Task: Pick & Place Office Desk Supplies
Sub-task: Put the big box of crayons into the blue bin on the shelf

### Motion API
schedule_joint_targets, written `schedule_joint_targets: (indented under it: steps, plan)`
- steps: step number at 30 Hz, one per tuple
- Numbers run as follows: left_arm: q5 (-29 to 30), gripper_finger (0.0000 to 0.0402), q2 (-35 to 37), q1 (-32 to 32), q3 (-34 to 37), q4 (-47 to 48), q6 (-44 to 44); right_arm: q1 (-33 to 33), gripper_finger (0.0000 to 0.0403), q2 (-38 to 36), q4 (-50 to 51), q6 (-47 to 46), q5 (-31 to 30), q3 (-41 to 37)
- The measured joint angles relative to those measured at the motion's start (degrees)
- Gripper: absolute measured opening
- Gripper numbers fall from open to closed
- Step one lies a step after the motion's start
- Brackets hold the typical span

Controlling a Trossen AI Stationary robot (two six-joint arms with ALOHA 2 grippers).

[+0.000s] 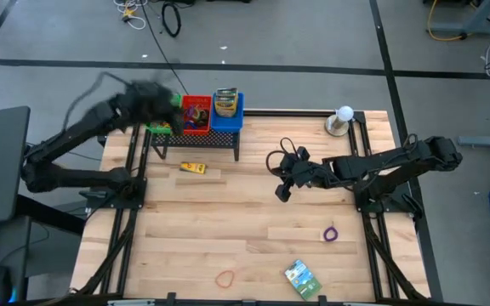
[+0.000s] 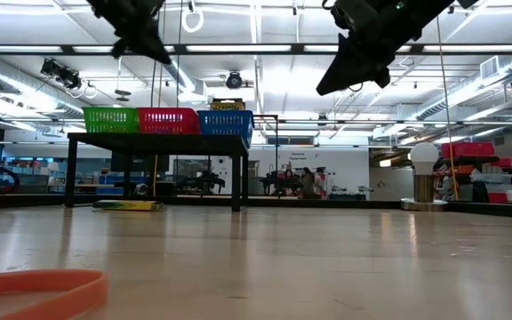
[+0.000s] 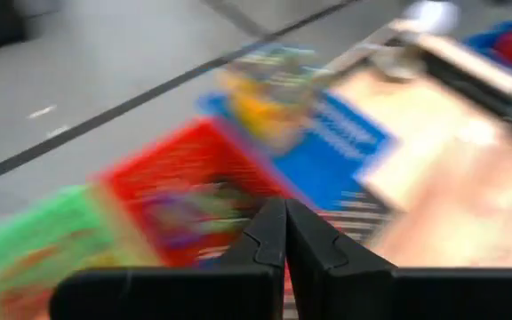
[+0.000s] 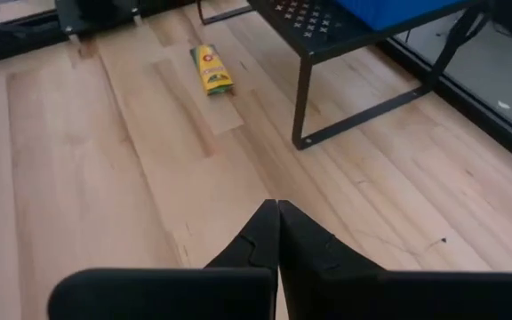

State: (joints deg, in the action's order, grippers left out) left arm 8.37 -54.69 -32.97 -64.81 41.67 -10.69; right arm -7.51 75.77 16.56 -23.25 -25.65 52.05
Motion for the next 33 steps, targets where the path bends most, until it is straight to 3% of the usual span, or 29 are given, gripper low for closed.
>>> schedule_joint_targets:
  steps: [6, 12, 18, 25, 33]
  plan:
    - [2.92, 0.0006, 3.97, 18.20, 17.08, -25.69, 0.82, 0.25, 0.0005, 0.00, -0.47, -2.38, 0.36, 0.00]
    - [5.61, 0.0012, 1.91, 32.07, 31.95, -51.59, -3.36, -0.18, 0.0005, 0.00, -0.48, -7.86, -0.53, 0.00]
    - [12.22, 0.0011, -3.21, 39.75, 37.44, -54.02, -9.11, -0.34, 0.0005, -0.02, -0.39, -10.54, 3.80, 0.00]
    - [12.06, 0.0012, -10.33, 42.87, 38.46, -54.05, -9.90, -6.31, 0.0004, 2.61, 0.08, -16.11, 1.71, 0.00]
    - [2.03, 0.0012, -18.54, 43.57, 38.44, -54.58, -13.24, -14.62, 0.0004, 14.08, -0.24, -31.65, 0.81, 2.04]
